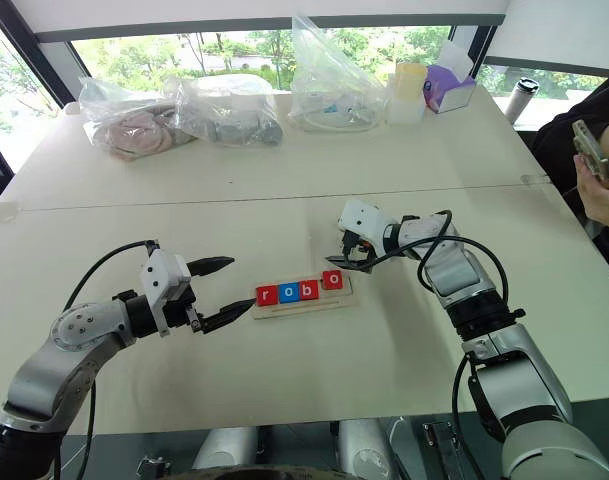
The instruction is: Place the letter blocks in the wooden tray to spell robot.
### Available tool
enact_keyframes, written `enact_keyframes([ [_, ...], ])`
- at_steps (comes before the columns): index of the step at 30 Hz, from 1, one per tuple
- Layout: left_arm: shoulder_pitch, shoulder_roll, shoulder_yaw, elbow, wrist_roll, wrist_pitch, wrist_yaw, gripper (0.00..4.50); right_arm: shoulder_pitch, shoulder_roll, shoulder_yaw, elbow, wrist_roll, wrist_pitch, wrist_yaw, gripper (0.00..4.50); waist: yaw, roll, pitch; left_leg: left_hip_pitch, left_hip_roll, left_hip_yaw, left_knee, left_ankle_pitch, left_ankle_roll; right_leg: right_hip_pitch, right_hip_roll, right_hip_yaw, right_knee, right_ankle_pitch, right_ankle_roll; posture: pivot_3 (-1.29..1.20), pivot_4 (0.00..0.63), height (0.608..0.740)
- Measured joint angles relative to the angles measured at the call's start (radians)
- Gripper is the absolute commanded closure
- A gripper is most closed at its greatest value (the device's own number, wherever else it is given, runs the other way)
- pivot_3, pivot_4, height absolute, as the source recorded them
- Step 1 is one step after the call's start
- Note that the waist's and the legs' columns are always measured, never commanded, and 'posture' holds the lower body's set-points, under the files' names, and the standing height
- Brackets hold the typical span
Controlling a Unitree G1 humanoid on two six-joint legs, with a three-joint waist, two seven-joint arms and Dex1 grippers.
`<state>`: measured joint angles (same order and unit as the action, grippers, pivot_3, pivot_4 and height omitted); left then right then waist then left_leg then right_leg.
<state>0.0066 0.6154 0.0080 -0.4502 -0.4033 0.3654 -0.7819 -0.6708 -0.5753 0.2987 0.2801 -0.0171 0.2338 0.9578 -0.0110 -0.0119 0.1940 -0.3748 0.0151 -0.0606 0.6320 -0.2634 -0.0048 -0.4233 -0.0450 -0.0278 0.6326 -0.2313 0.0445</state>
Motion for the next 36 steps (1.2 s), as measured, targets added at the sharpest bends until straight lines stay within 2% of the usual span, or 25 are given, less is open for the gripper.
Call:
enact_keyframes([
  [11, -0.002, -0.008, -0.007, -0.003, 0.002, 0.0, 0.005, 0.0, 0.047, -0.014, -0.01, -0.105, 0.012, 0.071, 0.05, 0.03, 0.0, 0.0, 0.0, 0.0, 0.0, 0.0, 0.0, 0.0, 0.0, 0.0, 0.0, 0.0, 0.0, 0.0, 0.0, 0.0, 0.15, 0.74],
  [27, -0.017, -0.01, -0.021, -0.002, 0.002, 0.0, 0.004, 0.0, 0.08, -0.035, -0.036, -0.233, 0.04, 0.169, 0.04, 0.03, 0.0, 0.0, 0.0, 0.0, 0.0, 0.0, 0.0, 0.0, 0.0, 0.0, 0.0, 0.0, 0.0, 0.0, 0.0, 0.0, 0.15, 0.74],
  [32, -0.02, -0.01, -0.024, -0.001, 0.002, -0.001, 0.004, 0.0, 0.08, -0.034, -0.111, -0.22, 0.036, 0.225, -0.07, 0.03, 0.002, 0.0, 0.0, 0.0, 0.0, 0.0, 0.0, 0.0, 0.0, 0.0, 0.0, 0.0, 0.0, 0.0, 0.0, 0.0, 0.15, 0.74],
  [36, -0.019, -0.01, -0.024, -0.001, 0.002, -0.001, 0.005, 0.0, 0.087, -0.029, -0.196, -0.214, 0.036, 0.416, -0.195, 0.03, 0.002, 0.0, 0.0, 0.0, 0.0, 0.0, 0.0, 0.0, 0.0, 0.0, 0.0, 0.0, 0.0, 0.0, 0.0, 0.0, 0.15, 0.74],
])
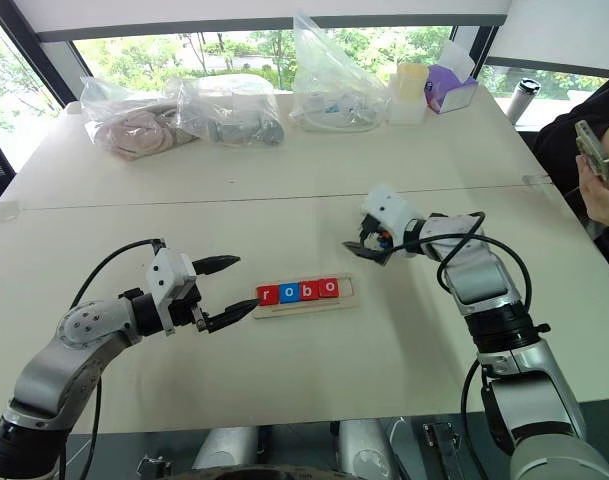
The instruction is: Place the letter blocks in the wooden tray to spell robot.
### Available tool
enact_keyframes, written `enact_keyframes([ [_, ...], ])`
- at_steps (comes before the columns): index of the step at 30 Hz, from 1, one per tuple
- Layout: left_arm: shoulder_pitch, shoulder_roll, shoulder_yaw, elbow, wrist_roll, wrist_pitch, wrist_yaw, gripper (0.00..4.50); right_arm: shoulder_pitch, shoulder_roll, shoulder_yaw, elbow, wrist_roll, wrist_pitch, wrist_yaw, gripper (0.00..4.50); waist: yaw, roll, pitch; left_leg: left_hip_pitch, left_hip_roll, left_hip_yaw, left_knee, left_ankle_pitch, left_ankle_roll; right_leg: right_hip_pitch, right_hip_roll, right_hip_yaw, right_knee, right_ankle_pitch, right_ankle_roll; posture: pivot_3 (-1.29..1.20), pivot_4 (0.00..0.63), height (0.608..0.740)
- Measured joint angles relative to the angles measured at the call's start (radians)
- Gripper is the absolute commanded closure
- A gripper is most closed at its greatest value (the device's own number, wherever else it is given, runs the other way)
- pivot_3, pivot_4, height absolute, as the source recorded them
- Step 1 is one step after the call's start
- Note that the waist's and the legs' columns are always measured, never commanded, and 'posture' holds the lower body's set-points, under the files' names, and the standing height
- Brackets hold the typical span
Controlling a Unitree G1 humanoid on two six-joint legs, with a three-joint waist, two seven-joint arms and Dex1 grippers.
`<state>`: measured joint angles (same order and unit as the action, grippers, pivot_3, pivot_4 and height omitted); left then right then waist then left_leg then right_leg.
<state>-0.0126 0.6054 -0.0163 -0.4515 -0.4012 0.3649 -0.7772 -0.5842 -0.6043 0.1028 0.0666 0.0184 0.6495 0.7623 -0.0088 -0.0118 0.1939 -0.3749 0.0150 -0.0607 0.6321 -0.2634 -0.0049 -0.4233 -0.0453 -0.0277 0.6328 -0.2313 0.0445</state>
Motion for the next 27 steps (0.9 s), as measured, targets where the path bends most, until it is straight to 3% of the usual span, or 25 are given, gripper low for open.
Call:
enact_keyframes([
  [7, 0.001, -0.002, -0.001, 0.001, 0.0, -0.001, 0.0, 0.0, 0.069, 0.158, -0.15, -0.147, 0.011, 0.409, -0.252, 0.03, -0.005, 0.001, -0.001, 0.001, 0.0, 0.0, -0.001, 0.0, 0.0, -0.001, 0.001, 0.0, 0.002, 0.0, 0.0, 0.0, 0.15, 0.74],
  [13, -0.019, -0.017, -0.01, 0.024, 0.008, -0.003, -0.005, 0.0, 0.078, 0.289, -0.214, -0.224, 0.016, 0.544, -0.411, 0.03, -0.003, 0.0, -0.002, 0.001, 0.0, 0.0, 0.0, 0.0, 0.0, -0.001, 0.001, 0.0, 0.002, 0.0, 0.0, 0.0, 0.15, 0.74],
  [16, -0.039, -0.018, -0.01, 0.032, 0.014, -0.007, -0.009, 0.0, 0.057, 0.362, -0.27, -0.224, 0.015, 0.576, -0.491, 0.92, -0.003, 0.0, -0.003, 0.001, 0.0, 0.0, 0.0, 0.0, 0.0, -0.001, 0.001, 0.0, 0.002, 0.0, 0.0, 0.0, 0.15, 0.74],
  [20, -0.04, -0.02, -0.01, 0.051, 0.02, -0.008, -0.011, 0.0, 0.049, 0.381, -0.288, -0.224, 0.016, 0.591, -0.538, 3.02, -0.005, 0.0, -0.003, 0.001, 0.0, 0.0, -0.001, 0.0, 0.0, -0.001, 0.001, 0.0, 0.002, 0.0, 0.0, 0.0, 0.15, 0.74],
  [21, -0.04, -0.022, -0.011, 0.052, 0.021, -0.009, -0.012, 0.0, 0.048, 0.382, -0.287, -0.224, 0.02, 0.592, -0.541, 3.37, -0.007, 0.0, -0.003, 0.001, 0.0, 0.0, -0.001, 0.0, 0.0, -0.001, 0.001, 0.0, 0.002, 0.0, 0.0, 0.0, 0.15, 0.74],
  [27, -0.045, -0.036, -0.023, 0.062, 0.023, -0.027, -0.021, 0.0, 0.11, 0.341, -0.234, -0.372, 0.043, 0.708, -0.542, 3.35, -0.002, 0.001, -0.003, 0.0, 0.0, -0.001, -0.001, 0.0, 0.0, -0.001, 0.001, 0.0, 0.002, 0.0, 0.0, 0.0, 0.15, 0.74],
])
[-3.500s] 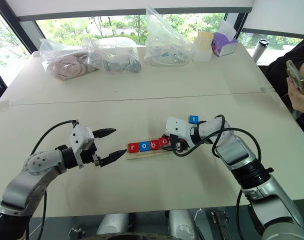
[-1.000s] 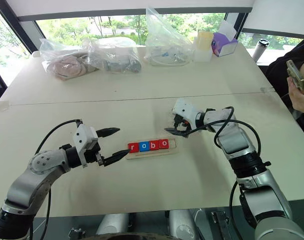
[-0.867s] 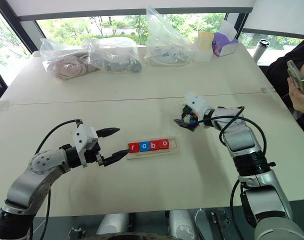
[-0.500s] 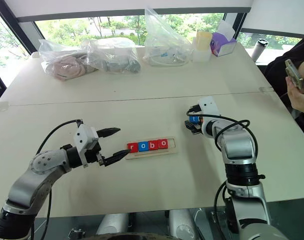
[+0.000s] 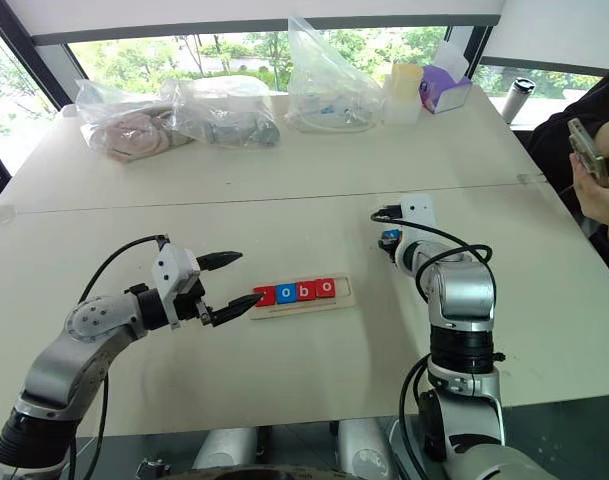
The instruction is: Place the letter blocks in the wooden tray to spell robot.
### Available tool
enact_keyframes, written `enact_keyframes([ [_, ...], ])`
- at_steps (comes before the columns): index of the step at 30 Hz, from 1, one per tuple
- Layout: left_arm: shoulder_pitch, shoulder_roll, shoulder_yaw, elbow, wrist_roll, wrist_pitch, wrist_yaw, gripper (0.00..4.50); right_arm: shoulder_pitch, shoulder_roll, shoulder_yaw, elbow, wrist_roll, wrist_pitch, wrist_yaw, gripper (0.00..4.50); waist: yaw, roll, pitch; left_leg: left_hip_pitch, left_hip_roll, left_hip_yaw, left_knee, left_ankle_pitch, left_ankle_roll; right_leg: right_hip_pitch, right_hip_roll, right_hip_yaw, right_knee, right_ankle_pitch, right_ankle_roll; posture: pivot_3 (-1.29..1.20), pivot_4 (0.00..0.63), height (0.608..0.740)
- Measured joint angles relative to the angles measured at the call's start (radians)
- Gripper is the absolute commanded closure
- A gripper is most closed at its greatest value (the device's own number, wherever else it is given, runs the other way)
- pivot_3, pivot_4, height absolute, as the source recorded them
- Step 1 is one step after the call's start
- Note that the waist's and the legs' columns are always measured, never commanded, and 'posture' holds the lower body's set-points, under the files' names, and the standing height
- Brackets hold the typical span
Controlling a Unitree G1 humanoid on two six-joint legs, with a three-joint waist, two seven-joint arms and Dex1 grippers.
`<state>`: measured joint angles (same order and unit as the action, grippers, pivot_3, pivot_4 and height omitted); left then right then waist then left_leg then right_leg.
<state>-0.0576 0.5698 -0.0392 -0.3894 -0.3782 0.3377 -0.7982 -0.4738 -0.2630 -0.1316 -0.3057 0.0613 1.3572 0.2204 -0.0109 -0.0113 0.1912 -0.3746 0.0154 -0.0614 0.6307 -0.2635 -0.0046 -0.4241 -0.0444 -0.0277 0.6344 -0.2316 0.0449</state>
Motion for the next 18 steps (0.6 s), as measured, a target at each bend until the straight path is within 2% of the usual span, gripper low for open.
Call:
enact_keyframes([
  [5, -0.006, -0.005, -0.015, 0.013, 0.001, -0.011, -0.006, 0.0, 0.116, -0.007, -0.005, -0.254, 0.057, 0.201, 0.013, 3.35, 0.0, 0.0, 0.0, 0.0, 0.0, 0.0, 0.0, 0.0, 0.0, 0.0, 0.0, 0.0, 0.0, 0.0, 0.0, 0.0, 0.15, 0.74],
  [11, -0.005, -0.005, -0.02, 0.018, 0.005, -0.02, -0.008, 0.0, 0.21, -0.004, -0.025, -0.378, 0.121, 0.233, -0.007, 3.35, -0.001, 0.0, 0.0, 0.0, 0.0, 0.0, 0.0, 0.0, 0.0, 0.0, 0.0, 0.0, 0.0, -0.003, -0.002, 0.0, 0.15, 0.74],
  [13, -0.005, -0.006, -0.021, 0.021, 0.005, -0.021, -0.008, 0.0, 0.211, -0.001, -0.033, -0.381, 0.136, 0.237, -0.022, 2.31, -0.001, 0.0, 0.0, 0.0, 0.0, 0.0, 0.0, 0.0, 0.0, 0.0, 0.0, 0.0, 0.0, -0.003, -0.002, 0.0, 0.15, 0.74],
  [14, -0.005, -0.006, -0.022, 0.025, 0.006, -0.022, -0.008, 0.0, 0.211, -0.001, -0.037, -0.382, 0.145, 0.238, -0.026, 1.98, -0.001, 0.0, 0.0, 0.0, 0.0, 0.0, 0.0, 0.0, 0.0, 0.0, 0.0, 0.0, 0.0, -0.002, -0.002, 0.0, 0.15, 0.74],
  [16, -0.006, -0.007, -0.023, 0.026, 0.007, -0.022, -0.008, 0.0, 0.211, -0.005, -0.035, -0.389, 0.173, 0.244, -0.028, 0.88, -0.001, 0.0, 0.0, 0.0, 0.0, 0.0, 0.0, 0.0, 0.0, 0.0, 0.0, 0.0, 0.0, -0.002, -0.002, 0.0, 0.15, 0.74],
  [18, -0.008, -0.01, -0.024, 0.026, 0.008, -0.022, -0.007, 0.0, 0.208, -0.091, -0.006, -0.391, 0.232, 0.248, 0.008, 0.02, 0.001, 0.0, 0.0, -0.001, -0.001, 0.0, 0.001, 0.0, 0.0, 0.0, -0.001, 0.0, -0.001, -0.003, -0.002, 0.0, 0.15, 0.74],
])
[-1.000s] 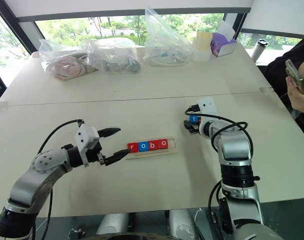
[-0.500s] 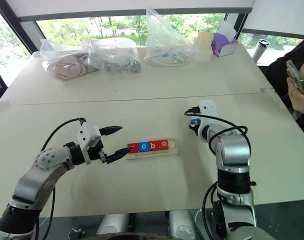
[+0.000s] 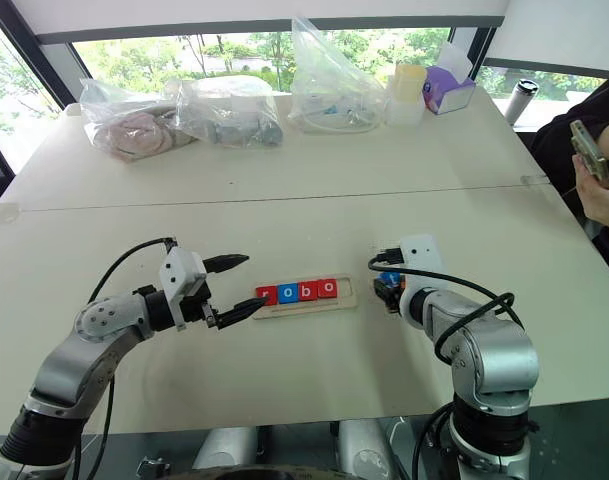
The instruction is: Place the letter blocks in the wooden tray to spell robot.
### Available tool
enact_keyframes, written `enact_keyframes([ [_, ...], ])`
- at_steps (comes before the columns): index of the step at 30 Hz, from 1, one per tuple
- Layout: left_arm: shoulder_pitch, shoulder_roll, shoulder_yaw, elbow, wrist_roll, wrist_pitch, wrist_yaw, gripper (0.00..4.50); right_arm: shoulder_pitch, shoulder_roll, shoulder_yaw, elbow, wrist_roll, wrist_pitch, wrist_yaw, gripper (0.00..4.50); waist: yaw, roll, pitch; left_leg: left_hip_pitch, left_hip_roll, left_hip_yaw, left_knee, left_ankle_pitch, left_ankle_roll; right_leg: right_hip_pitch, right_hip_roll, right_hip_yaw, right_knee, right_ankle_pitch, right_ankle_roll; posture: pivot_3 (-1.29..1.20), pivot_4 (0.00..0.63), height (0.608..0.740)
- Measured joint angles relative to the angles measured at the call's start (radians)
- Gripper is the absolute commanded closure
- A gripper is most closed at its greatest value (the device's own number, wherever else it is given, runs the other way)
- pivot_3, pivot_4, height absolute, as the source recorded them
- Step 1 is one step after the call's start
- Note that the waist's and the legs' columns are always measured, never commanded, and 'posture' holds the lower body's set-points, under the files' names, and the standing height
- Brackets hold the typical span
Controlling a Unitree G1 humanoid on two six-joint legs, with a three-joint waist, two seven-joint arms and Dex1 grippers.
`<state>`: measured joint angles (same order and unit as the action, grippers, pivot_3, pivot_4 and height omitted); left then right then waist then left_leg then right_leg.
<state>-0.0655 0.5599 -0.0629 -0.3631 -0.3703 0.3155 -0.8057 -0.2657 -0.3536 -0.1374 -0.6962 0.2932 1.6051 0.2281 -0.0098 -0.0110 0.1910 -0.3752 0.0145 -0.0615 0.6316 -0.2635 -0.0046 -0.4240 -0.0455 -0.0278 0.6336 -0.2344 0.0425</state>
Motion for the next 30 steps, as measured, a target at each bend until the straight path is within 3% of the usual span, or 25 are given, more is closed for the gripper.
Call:
enact_keyframes([
  [1, -0.001, -0.001, 0.0, 0.001, 0.0, 0.0, 0.0, 0.0, 0.0, -0.057, 0.019, -0.001, 0.017, -0.01, 0.036, 0.02, 0.001, 0.0, 0.0, 0.0, 0.0, 0.0, 0.0, 0.0, 0.0, 0.001, 0.0, 0.0, -0.001, 0.0, 0.0, 0.0, 0.15, 0.74],
  [4, -0.004, 0.0, 0.0, 0.008, 0.003, -0.001, 0.001, 0.0, 0.01, -0.483, 0.166, -0.044, 0.086, -0.233, 0.33, 0.02, -0.001, 0.004, 0.002, -0.001, -0.002, 0.001, 0.0, 0.0, 0.0, 0.001, -0.002, 0.0, -0.003, -0.002, 0.004, 0.0, 0.15, 0.74],
  [6, -0.012, -0.003, 0.0, 0.01, 0.006, -0.001, 0.001, 0.0, 0.013, -0.631, 0.219, 0.017, 0.058, -0.485, 0.477, 0.02, -0.004, -0.002, 0.002, 0.0, 0.0, 0.001, 0.0, -0.001, 0.001, 0.001, 0.0, 0.0, -0.004, -0.003, 0.005, 0.0, 0.15, 0.74],
  [8, -0.02, -0.005, 0.0, 0.01, 0.007, -0.001, 0.002, 0.0, 0.01, -0.681, 0.244, 0.154, 0.011, -0.711, 0.584, 0.02, -0.007, -0.004, 0.002, 0.0, 0.0, 0.001, 0.0, -0.001, 0.001, 0.001, 0.001, 0.0, -0.003, -0.003, 0.005, 0.0, 0.15, 0.74],
  [11, -0.022, -0.006, 0.0, 0.011, 0.011, -0.002, 0.002, 0.0, -0.05, -0.681, 0.28, 0.389, -0.035, -1.01, 0.735, 0.02, -0.007, -0.003, 0.002, 0.0, 0.0, 0.002, 0.0, -0.001, 0.001, 0.001, 0.001, 0.0, -0.003, -0.002, 0.005, 0.0, 0.15, 0.74],
  [17, -0.024, -0.006, 0.003, 0.01, 0.012, 0.0, 0.005, 0.0, -0.217, -0.595, 0.347, 0.774, -0.091, -1.296, 0.93, 0.02, -0.001, -0.003, 0.002, 0.0, 0.0, 0.001, 0.001, -0.001, 0.001, 0.001, 0.001, 0.0, -0.003, 0.002, 0.003, 0.0, 0.15, 0.74],
  [23, -0.008, 0.004, 0.008, -0.006, 0.01, 0.008, 0.013, 0.0, -0.307, -0.525, 0.4, 1.044, -0.132, -1.416, 1.096, 0.02, 0.0, -0.003, 0.003, 0.0, 0.0, 0.001, 0.001, -0.001, 0.001, 0.001, 0.0, 0.0, -0.002, 0.002, 0.004, 0.0, 0.15, 0.74],
  [30, 0.03, 0.021, 0.025, -0.052, 0.0, 0.023, 0.021, 0.0, -0.342, -0.51, 0.401, 1.142, -0.17, -1.513, 1.162, 0.02, 0.0, -0.003, 0.002, 0.001, 0.0, 0.001, 0.001, 0.0, 0.001, 0.002, 0.0, 0.0, -0.002, 0.002, 0.003, 0.0, 0.15, 0.74],
])
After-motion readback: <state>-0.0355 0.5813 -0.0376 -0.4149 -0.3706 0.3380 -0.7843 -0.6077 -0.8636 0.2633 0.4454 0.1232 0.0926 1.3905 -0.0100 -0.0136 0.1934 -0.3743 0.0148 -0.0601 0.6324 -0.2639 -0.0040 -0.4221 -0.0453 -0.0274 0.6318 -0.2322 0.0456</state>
